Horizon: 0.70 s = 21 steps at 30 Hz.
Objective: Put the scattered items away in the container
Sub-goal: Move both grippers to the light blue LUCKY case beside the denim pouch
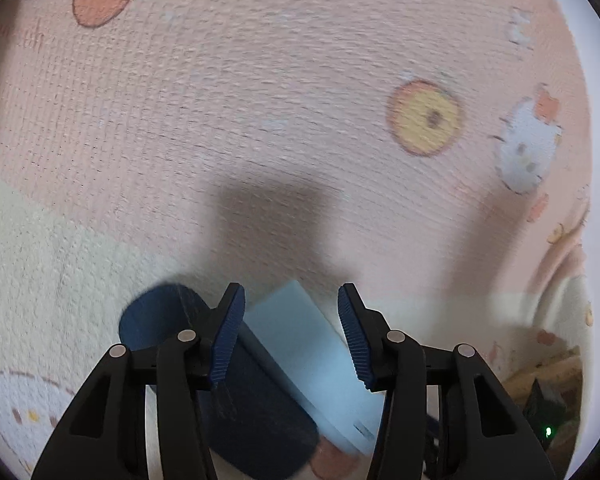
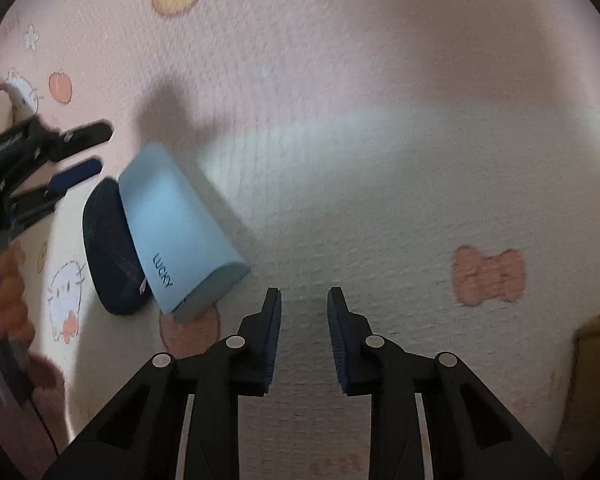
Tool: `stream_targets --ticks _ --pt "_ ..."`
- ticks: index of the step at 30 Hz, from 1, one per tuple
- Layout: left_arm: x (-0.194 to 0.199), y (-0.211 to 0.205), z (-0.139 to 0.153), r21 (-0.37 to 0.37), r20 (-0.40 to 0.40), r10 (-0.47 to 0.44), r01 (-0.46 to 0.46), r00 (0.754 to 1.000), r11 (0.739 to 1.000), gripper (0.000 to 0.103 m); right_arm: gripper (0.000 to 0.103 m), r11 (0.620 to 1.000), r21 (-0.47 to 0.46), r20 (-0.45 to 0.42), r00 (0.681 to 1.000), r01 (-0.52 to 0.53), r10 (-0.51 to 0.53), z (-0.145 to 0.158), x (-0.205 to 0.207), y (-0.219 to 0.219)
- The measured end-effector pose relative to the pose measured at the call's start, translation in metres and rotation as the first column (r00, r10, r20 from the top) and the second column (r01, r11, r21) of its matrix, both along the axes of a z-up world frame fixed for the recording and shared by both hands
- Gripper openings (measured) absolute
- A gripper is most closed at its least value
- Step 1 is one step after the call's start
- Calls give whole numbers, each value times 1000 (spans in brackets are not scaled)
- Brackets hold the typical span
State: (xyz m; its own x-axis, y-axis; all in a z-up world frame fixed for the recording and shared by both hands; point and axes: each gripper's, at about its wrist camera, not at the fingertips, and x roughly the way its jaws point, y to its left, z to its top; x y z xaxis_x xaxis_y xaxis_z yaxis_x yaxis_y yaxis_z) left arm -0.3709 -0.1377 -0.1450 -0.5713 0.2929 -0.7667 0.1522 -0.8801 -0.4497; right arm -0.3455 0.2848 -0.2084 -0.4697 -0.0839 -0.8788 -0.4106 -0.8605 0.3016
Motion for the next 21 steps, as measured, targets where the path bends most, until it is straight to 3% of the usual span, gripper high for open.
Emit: stream_targets --ticks 5,10,21 --pt "-15 -1 -22 41 78 -49 46 996 998 48 21 1000 -8 -7 1000 -23 23 -2 -6 -2" --pt "-16 5 -23 31 79 -87 85 993 996 48 21 999 -21 -28 999 -43 43 0 -8 -2" --pt "4 42 -25 69 97 -191 184 977 980 48 21 1000 -7 58 998 -21 21 3 33 10"
